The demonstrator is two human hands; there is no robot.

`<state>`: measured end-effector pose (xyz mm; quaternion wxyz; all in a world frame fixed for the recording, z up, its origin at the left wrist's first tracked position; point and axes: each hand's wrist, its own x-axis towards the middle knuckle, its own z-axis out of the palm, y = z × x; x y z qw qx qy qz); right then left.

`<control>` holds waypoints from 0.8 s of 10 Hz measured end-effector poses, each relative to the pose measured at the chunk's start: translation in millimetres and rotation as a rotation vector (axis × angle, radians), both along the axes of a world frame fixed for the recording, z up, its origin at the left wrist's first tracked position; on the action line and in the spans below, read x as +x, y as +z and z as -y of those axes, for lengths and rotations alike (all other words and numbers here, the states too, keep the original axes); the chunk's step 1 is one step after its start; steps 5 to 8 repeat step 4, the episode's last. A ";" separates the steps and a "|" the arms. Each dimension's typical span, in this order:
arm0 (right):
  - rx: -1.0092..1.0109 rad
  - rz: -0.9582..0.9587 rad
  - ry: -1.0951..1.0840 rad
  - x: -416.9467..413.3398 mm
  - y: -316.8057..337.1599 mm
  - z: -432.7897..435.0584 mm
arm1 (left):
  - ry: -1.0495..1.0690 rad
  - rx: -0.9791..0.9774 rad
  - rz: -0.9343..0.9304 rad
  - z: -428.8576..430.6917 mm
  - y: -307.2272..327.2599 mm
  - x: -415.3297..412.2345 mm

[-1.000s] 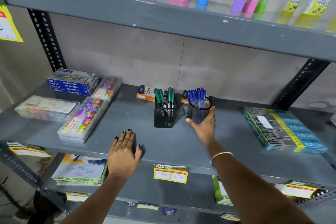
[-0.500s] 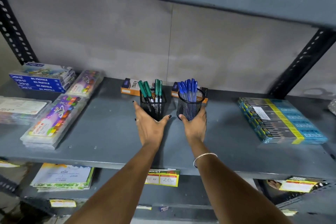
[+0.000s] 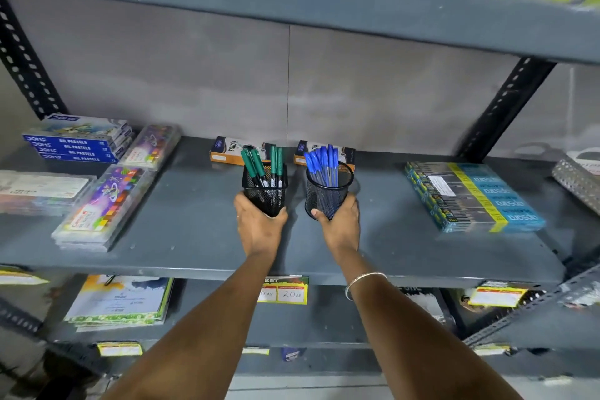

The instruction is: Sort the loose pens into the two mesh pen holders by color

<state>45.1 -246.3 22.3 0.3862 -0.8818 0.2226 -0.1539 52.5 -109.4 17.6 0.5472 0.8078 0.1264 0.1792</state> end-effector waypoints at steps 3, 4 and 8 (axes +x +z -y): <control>0.087 -0.048 0.013 -68.4 15.6 -11.8 | -0.107 -0.090 -0.059 -11.9 9.6 -50.1; 0.191 -0.052 0.013 -77.1 20.4 -11.2 | -0.148 -0.094 -0.049 -15.2 11.2 -54.7; 0.191 -0.052 0.013 -77.1 20.4 -11.2 | -0.148 -0.094 -0.049 -15.2 11.2 -54.7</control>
